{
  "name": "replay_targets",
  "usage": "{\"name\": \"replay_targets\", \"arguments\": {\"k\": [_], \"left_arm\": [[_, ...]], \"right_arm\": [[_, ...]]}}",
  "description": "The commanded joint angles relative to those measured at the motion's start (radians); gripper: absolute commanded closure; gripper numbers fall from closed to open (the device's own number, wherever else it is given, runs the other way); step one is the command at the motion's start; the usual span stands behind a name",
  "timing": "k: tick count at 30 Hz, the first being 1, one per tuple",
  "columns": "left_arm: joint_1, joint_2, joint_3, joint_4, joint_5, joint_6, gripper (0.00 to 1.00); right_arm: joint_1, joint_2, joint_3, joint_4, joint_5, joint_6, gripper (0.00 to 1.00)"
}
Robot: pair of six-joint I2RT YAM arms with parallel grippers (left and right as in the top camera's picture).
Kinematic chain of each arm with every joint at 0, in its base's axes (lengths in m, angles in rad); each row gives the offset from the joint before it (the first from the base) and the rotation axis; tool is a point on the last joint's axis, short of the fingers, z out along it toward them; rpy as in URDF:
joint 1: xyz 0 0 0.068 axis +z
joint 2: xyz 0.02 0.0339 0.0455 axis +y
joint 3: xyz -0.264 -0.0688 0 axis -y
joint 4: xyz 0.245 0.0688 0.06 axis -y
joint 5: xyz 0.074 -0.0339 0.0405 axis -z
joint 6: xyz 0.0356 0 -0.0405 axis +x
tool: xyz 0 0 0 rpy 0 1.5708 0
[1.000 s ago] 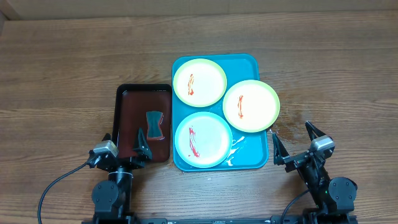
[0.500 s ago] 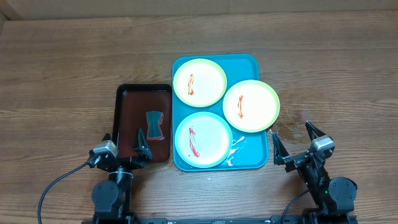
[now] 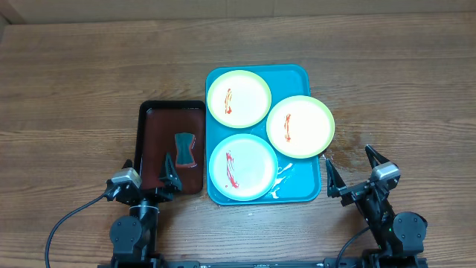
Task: Clean dirty plates on tray and stack at the side
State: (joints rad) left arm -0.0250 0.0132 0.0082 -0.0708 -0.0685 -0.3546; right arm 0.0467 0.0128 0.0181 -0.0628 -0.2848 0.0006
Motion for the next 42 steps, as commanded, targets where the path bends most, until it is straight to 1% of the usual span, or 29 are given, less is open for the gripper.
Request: {"name": "replay_targets", "arguments": {"k": [1, 13, 16, 20, 24, 28, 30, 33, 35, 38, 42], "left_arm": [[-0.003, -0.009, -0.003, 0.002, -0.017, 0.026, 0.00], [-0.003, -0.009, -0.003, 0.002, -0.017, 0.026, 0.00], [-0.003, -0.009, -0.003, 0.031, -0.016, 0.025, 0.00], [-0.003, -0.009, -0.003, 0.030, -0.015, 0.024, 0.00], [-0.003, -0.009, -0.003, 0.032, -0.003, -0.010, 0.00], [-0.003, -0.009, -0.003, 0.032, 0.059, -0.023, 0.00], [-0.003, -0.009, -0.003, 0.057, 0.100, -0.027, 0.00], [-0.003, -0.008, 0.010, 0.100, 0.153, -0.028, 0.00], [-0.003, -0.004, 0.048, 0.072, 0.167, -0.027, 0.00], [-0.003, 0.042, 0.147, -0.025, 0.169, -0.026, 0.00], [-0.003, 0.201, 0.320, -0.148, 0.174, -0.026, 0.00]], "right_arm": [[0.004, -0.008, -0.010, 0.006, -0.005, 0.002, 0.00], [0.004, -0.008, -0.010, 0.006, -0.005, 0.002, 0.00], [0.004, -0.008, -0.010, 0.006, -0.005, 0.002, 0.00], [0.004, -0.008, -0.010, 0.006, -0.005, 0.002, 0.00], [0.004, -0.008, -0.010, 0.007, -0.006, 0.002, 0.00], [0.004, -0.008, -0.010, 0.010, -0.013, 0.003, 0.00], [0.004, -0.008, -0.010, 0.009, -0.035, 0.003, 0.00], [0.004, -0.008, -0.005, 0.005, -0.064, 0.058, 0.00], [0.004, -0.006, 0.013, -0.004, -0.075, 0.080, 0.00], [0.004, 0.012, 0.076, -0.038, -0.076, 0.081, 0.00], [0.004, 0.099, 0.224, -0.148, -0.072, 0.081, 0.00]]}}
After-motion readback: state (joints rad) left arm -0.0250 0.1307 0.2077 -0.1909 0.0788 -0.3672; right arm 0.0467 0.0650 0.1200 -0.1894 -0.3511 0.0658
